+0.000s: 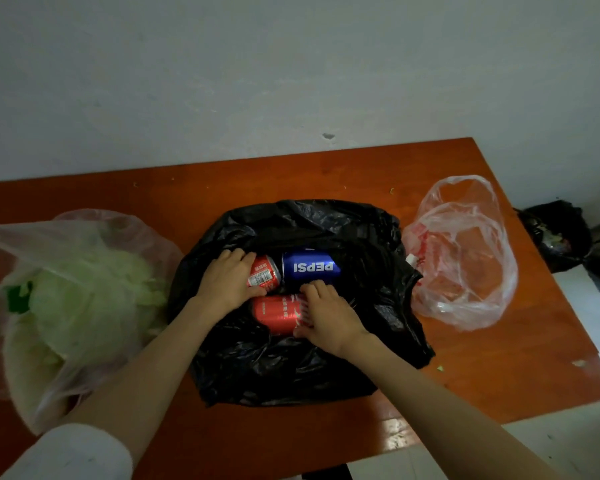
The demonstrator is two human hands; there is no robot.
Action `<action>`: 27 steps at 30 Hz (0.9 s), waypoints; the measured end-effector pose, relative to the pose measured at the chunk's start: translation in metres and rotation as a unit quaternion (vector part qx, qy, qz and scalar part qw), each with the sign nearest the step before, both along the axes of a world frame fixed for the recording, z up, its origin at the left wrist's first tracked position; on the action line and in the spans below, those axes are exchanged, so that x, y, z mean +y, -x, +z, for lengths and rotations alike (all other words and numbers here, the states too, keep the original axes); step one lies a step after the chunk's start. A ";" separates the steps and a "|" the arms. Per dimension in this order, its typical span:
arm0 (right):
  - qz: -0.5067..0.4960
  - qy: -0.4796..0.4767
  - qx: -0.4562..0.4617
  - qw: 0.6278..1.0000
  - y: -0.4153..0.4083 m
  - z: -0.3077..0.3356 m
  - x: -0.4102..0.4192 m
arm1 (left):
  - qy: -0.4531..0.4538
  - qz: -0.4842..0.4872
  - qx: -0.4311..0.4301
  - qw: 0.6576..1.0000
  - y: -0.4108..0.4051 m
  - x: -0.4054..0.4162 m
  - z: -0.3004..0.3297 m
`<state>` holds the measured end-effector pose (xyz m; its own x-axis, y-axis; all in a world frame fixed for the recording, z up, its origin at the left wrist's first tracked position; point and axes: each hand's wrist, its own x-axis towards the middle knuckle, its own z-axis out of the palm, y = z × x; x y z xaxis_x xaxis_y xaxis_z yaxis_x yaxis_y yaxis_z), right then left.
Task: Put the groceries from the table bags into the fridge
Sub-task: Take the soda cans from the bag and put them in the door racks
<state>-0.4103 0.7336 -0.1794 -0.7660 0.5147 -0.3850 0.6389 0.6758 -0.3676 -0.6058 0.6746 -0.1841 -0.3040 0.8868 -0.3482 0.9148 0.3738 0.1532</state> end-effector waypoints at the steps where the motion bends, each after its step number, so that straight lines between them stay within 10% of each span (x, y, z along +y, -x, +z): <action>1: 0.000 0.012 -0.020 1.000 -0.002 -0.001 -0.001 | 0.011 -0.001 0.010 1.000 -0.001 0.000 0.001; 10: -0.065 0.079 0.012 0.995 -0.009 0.016 -0.003 | 0.004 -0.003 0.013 1.000 -0.007 -0.009 0.007; 27: -0.305 0.015 0.362 0.881 -0.103 0.127 -0.048 | -0.254 0.023 -0.379 0.890 -0.084 -0.020 0.142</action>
<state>-0.3076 0.6858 -0.0519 -0.4012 0.9133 0.0702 0.4699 0.2710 -0.8401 -0.5216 0.6545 -0.0418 -0.1939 0.9807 -0.0264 0.4625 0.1151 0.8791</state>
